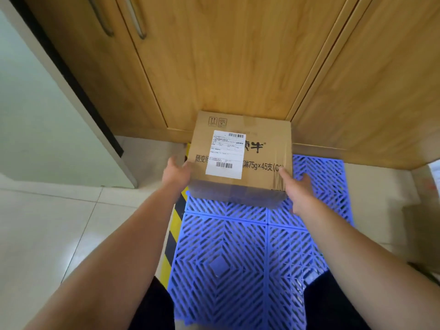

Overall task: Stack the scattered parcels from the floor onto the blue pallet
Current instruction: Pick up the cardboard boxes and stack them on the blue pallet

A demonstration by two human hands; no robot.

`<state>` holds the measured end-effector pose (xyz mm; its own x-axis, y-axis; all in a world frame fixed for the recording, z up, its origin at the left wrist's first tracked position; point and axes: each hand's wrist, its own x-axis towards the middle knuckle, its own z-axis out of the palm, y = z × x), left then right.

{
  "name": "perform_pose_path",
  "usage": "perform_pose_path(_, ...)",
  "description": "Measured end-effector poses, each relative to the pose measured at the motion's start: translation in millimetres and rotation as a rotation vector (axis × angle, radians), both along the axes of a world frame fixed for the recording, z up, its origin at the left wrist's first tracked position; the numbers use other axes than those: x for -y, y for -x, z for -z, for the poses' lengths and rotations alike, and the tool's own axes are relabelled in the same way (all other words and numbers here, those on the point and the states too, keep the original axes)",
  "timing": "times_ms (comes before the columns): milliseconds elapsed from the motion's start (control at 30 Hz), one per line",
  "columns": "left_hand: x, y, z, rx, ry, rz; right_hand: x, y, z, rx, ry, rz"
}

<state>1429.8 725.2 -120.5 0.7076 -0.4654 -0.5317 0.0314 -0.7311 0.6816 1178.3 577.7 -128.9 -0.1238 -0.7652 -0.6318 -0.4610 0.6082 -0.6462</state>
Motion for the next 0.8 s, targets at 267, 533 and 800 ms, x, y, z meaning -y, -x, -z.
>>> perform_pose_path(267,3.9,-4.2,-22.8,-0.225,0.021,-0.019,-6.5,5.2,-5.2,0.086,0.007,0.033)
perform_pose_path(533,-2.2,-14.4,-10.3,-0.192,0.036,-0.045,-10.9,2.4,-0.9,0.134,0.019,-0.063)
perform_pose_path(800,-77.9,37.1,-67.0,-0.183,0.001,-0.164,-46.9,75.6,-88.5,-0.013,-0.032,-0.147)
